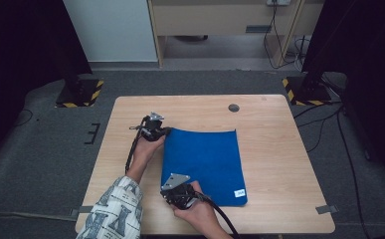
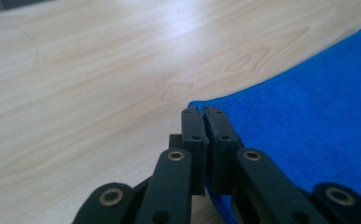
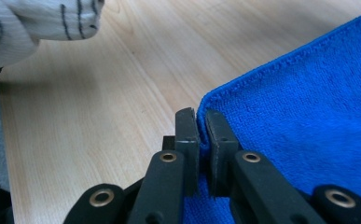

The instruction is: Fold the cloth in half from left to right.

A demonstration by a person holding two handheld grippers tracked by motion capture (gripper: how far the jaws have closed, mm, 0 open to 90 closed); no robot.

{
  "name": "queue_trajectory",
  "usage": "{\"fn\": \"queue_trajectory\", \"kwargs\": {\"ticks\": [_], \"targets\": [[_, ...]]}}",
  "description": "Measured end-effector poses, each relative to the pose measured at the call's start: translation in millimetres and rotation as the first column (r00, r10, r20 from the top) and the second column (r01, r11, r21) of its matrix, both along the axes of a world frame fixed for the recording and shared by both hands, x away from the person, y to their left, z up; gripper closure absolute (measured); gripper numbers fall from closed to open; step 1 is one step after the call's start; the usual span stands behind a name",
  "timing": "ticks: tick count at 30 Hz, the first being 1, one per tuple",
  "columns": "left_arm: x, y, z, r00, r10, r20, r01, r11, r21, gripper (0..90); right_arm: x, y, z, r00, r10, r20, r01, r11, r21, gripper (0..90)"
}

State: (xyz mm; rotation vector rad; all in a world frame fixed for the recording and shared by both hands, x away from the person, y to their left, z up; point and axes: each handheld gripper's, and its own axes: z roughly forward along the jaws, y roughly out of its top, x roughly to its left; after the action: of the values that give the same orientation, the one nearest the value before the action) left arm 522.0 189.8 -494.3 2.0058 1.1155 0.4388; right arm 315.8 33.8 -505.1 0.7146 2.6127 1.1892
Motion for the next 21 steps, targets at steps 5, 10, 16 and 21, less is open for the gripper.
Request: {"fn": "queue_trajectory", "kwargs": {"ticks": [5, 10, 16, 21], "targets": [[-1.1, 1.9, 12.2, 0.9997, 0.000, 0.025, -0.001, 1.0000, 0.007, 86.8, -1.5, 4.1, 6.0, 0.9997, -0.015, 0.017, 0.015, 0.9999, 0.006, 85.9], [-1.9, 8.2, 13.9, 0.9998, 0.013, 0.016, -0.013, 0.9998, 0.016, 86.9, -3.6, 8.8, 14.6, 0.9994, -0.012, 0.032, 0.012, 0.9998, 0.014, 86.2], [-3.9, 17.6, 20.8, 0.9991, 0.031, 0.029, -0.031, 0.9994, 0.014, 87.0, -4.8, 14.3, 21.0, 0.9990, -0.009, 0.044, 0.008, 0.9999, 0.015, 86.1], [-4.7, 20.4, 21.1, 0.9991, 0.031, 0.028, -0.032, 0.9993, 0.020, 86.9, -5.4, 18.5, 21.6, 0.9992, -0.003, 0.041, 0.003, 1.0000, 0.009, 86.2]]}}
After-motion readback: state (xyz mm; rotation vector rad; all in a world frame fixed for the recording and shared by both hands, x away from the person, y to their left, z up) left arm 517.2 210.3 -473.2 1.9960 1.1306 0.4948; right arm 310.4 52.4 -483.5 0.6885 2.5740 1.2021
